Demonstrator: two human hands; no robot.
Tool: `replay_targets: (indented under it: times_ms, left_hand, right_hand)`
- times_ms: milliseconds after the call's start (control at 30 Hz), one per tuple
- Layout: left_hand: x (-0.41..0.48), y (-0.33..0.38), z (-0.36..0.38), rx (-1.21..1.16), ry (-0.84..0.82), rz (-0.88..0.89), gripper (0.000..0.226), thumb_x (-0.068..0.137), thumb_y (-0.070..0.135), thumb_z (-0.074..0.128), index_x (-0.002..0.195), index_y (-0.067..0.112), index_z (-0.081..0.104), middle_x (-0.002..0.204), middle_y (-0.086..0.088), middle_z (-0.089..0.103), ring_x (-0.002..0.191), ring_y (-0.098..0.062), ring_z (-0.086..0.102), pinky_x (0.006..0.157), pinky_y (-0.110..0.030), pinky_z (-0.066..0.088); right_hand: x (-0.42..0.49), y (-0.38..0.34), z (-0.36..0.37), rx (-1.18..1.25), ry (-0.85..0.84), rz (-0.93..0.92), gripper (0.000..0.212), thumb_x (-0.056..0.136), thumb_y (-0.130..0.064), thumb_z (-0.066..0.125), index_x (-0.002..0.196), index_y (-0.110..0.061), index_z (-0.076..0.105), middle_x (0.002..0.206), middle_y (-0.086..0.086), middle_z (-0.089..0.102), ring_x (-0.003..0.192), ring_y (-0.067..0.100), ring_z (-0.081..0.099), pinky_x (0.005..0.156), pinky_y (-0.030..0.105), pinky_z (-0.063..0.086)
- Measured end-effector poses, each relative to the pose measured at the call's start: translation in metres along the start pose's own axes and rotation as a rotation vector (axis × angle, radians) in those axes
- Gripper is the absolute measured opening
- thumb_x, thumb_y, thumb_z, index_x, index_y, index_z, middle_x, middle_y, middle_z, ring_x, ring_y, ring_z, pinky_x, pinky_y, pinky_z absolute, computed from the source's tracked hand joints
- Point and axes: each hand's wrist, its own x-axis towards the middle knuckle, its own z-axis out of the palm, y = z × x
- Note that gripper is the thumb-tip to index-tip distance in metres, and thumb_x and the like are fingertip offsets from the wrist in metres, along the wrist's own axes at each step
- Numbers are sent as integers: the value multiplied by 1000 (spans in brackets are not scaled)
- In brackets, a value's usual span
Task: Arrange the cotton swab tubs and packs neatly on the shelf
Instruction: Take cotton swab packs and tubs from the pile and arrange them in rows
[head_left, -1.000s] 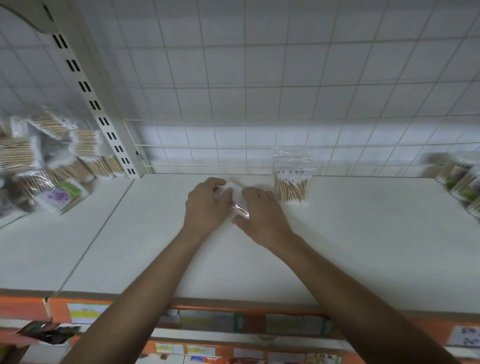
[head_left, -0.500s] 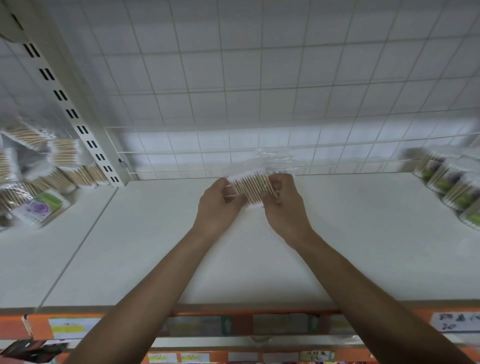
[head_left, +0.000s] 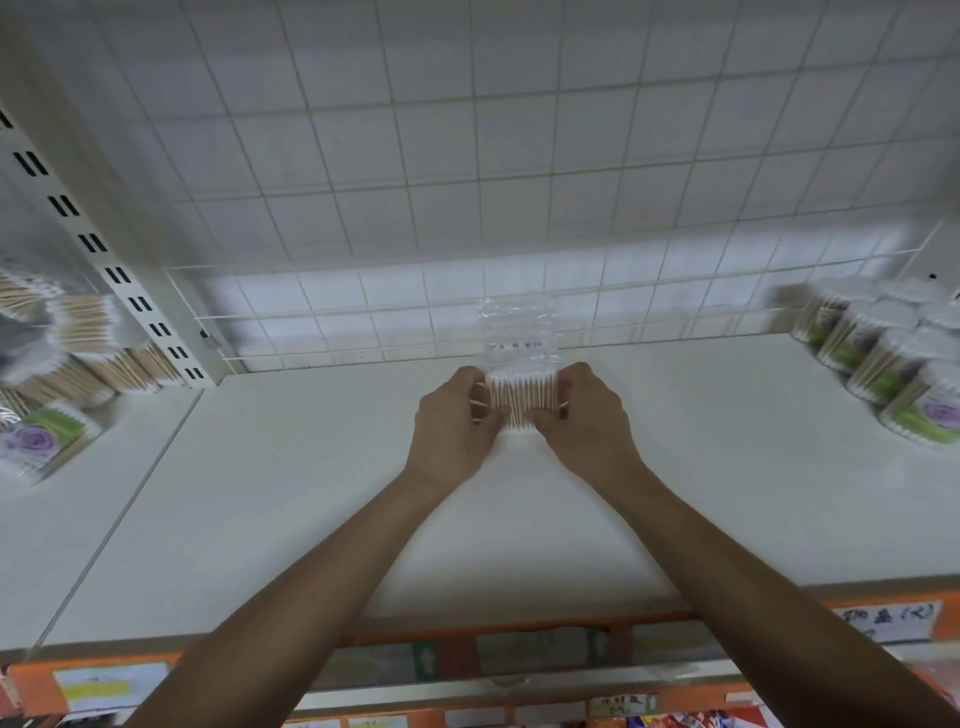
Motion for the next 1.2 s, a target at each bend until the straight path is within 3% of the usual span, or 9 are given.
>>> replay_targets:
  times_ms: [700,800,967,1100,1200]
  left_hand:
    - [7,-3,7,-28,49,1,27,84,17,69,108,12,58,86,5,61,79,-15,65,80,-23,50]
    - [6,-4,5,-37,39,-16,30,83,21,70,110,13,59,89,5,63,83,-15,67,82,-26,51]
    - [2,-6,-6,25,64,8,34,85,30,68,115,16,60,99,2,67,89,-13,65,88,-32,50]
    - [-2,-12,-20,184,102,83,34,87,28,65,119,15,59,108,0,66,100,-15,63,89,-31,48]
    - [-8,-24,-39,309,126,119,37,90,27,59,125,16,55,118,-2,62,108,-20,57,89,-31,44]
  right_hand:
    - [4,1,2,-9,4,-7,40,81,-22,69,112,-8,46,108,8,59,96,27,60,82,35,46]
    - [1,-1,-1,-13,50,-1,48,80,-22,71,118,-6,45,116,9,52,103,25,55,83,27,40]
    - [-15,-19,-9,-73,197,-188,34,82,-17,68,109,-6,49,109,6,51,100,22,49,78,20,30]
    - [-20,-41,5,-117,99,-338,29,86,-21,64,110,-7,54,106,7,56,97,24,52,76,25,36]
    - [-19,-56,26,-143,-5,-400,30,90,-22,58,118,-10,55,114,6,59,106,24,52,88,29,39]
